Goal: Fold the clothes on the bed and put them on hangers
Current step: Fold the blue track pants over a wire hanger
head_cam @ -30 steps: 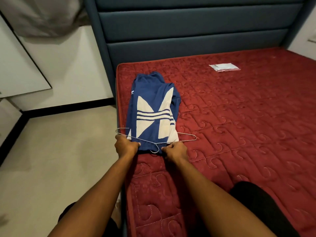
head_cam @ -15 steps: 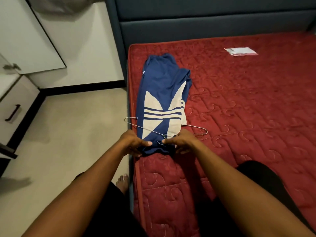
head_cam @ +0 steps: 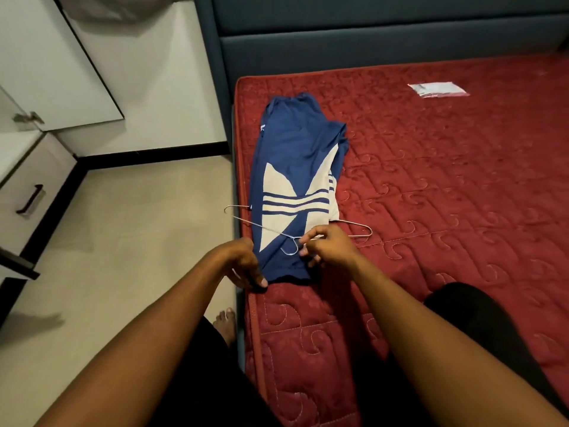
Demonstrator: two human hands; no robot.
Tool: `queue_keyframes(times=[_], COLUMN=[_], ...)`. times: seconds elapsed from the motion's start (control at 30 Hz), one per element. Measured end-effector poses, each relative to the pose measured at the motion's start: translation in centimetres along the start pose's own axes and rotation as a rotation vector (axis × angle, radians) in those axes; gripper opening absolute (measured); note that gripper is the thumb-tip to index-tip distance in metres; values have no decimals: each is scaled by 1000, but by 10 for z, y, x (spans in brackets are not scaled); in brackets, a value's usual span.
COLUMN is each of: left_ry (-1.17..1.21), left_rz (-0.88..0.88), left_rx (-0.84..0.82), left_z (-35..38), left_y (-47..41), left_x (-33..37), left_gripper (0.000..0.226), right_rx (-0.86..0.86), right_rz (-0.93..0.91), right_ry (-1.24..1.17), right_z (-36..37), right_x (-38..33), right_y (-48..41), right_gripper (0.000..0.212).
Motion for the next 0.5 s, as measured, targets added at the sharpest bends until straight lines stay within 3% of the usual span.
queue_keyframes(times=[0.03, 0.07, 0.13, 0.23, 0.3, 0.4, 0.43, 0.47, 0.5], left_ry=[7, 55, 193, 201, 88, -207, -243, -217, -135], left_rz=[-5, 6, 44, 79, 35, -68, -90, -89, -80], left_rx=[-23, 2, 133, 230, 94, -323, -388, -374, -281], left_z=[-1, -6, -17, -20, -6, 29, 33, 32, 23], left_y=[1, -1, -4, -10, -8, 24, 32, 34, 30], left_x=[-2, -3, -3, -5, -16, -37, -41, -40, -37], left_gripper=[48, 51, 51, 29, 30, 29, 27, 29, 39], right_rx=[82, 153, 205, 125, -42, -637, -759, -767, -664], right_rz=[2, 24, 109, 108, 155, 358, 427, 453, 444], right_ry=[115, 243, 408, 502, 551, 653, 635, 603, 540], right_z=[-10, -19, -25, -16, -10, 15, 17, 16, 13], right_x=[8, 18, 37, 42, 40, 60, 63, 61, 56], right_y=[0, -1, -1, -3, 7, 47, 60, 63, 56], right_gripper=[15, 32, 51, 24, 12, 12, 10, 9, 9])
Point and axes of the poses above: each hand's wrist, its own y-axis away from the middle knuckle, its own z-axis out of the palm, x = y × z, the point moved 9 cm from there along -y, towards the middle knuckle, and after that the axes turned 4 degrees about x, right-handed, at the moved point
